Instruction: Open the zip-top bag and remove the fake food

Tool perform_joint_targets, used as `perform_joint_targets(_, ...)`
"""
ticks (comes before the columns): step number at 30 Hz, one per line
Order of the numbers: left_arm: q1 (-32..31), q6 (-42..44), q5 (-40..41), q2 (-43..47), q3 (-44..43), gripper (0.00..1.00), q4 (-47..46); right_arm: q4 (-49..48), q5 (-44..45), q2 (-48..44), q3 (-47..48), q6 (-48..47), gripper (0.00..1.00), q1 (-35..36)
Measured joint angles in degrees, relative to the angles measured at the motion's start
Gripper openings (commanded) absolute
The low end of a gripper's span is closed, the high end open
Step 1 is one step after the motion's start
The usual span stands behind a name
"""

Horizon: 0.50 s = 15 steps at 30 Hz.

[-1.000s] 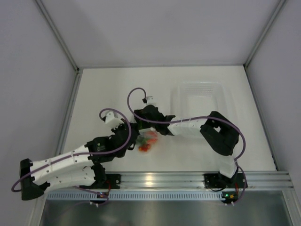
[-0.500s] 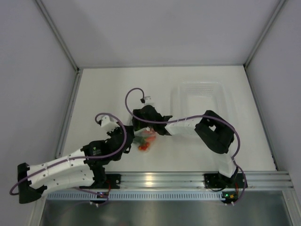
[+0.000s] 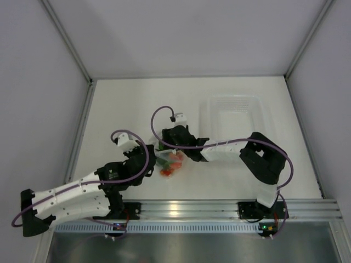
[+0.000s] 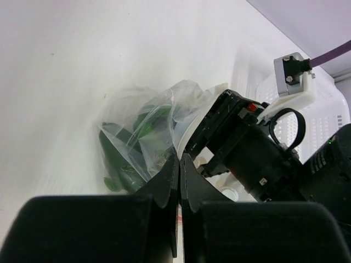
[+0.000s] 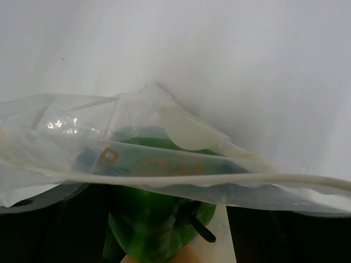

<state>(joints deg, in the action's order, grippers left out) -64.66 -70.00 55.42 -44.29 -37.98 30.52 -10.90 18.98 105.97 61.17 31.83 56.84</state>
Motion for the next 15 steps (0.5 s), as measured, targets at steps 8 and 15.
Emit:
perform_joint_targets(8, 0.07, 3.06, 1.18, -3.39, -3.30, 0.00, 0.04, 5.79, 2.08, -6.64, -0.55, -4.35, 0.34, 1.20)
perform_joint_targets(15, 0.07, 3.80, 1.25, -4.00, -3.50, 0.00, 0.09, 9.31, -1.09, -14.19, -1.46, -7.41, 0.34, 1.57)
